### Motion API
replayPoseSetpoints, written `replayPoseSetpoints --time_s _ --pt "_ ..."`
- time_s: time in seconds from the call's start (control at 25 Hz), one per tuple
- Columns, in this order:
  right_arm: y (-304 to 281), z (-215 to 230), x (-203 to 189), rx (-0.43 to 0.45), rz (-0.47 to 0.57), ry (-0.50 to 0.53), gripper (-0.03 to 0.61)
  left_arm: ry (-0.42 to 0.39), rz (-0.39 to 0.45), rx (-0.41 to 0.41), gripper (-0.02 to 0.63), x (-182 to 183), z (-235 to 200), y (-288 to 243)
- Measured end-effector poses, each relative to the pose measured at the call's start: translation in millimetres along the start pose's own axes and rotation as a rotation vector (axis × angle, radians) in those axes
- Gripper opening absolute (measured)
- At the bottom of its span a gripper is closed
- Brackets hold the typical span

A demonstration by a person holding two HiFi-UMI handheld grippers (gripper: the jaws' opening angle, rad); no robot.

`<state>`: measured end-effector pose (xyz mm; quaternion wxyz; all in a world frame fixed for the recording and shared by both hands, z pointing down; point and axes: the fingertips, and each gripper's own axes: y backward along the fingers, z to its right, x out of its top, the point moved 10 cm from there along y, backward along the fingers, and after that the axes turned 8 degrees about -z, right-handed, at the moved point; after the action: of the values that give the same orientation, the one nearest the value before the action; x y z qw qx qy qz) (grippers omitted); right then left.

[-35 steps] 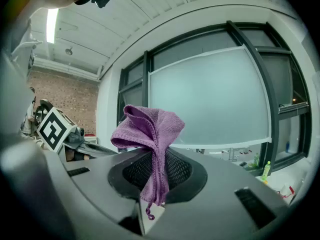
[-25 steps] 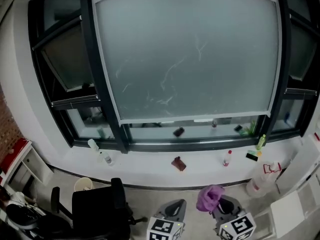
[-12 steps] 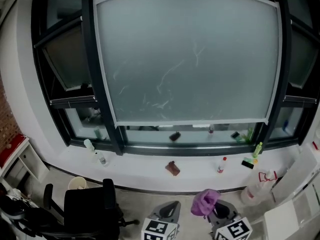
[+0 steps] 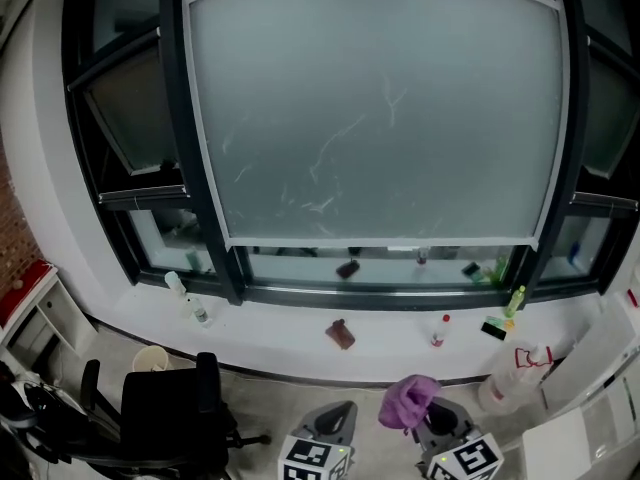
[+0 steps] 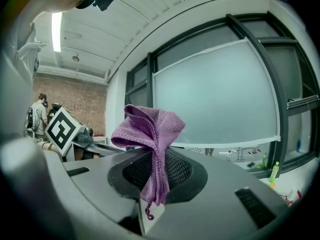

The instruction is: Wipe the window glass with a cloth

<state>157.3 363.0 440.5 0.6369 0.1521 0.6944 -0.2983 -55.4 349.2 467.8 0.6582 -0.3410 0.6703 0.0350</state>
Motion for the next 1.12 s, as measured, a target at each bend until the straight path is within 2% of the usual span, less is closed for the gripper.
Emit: replayPoseSetpoints --time_s 0.28,0.6,1.12 --pt "-26 13 -1 0.013 -0.002 -0.009 0.051 -0.001 -0.002 0.02 0.005 9 -22 -22" --pt "-83 57 5 -0.009 -0.016 -0.009 0.052 -0.007 0.012 0.004 0.005 36 -62 -83" --pt "-220 120 66 0.004 0.001 0.027 0.052 -0.021 0.025 -0.005 0.005 117 -161 -171"
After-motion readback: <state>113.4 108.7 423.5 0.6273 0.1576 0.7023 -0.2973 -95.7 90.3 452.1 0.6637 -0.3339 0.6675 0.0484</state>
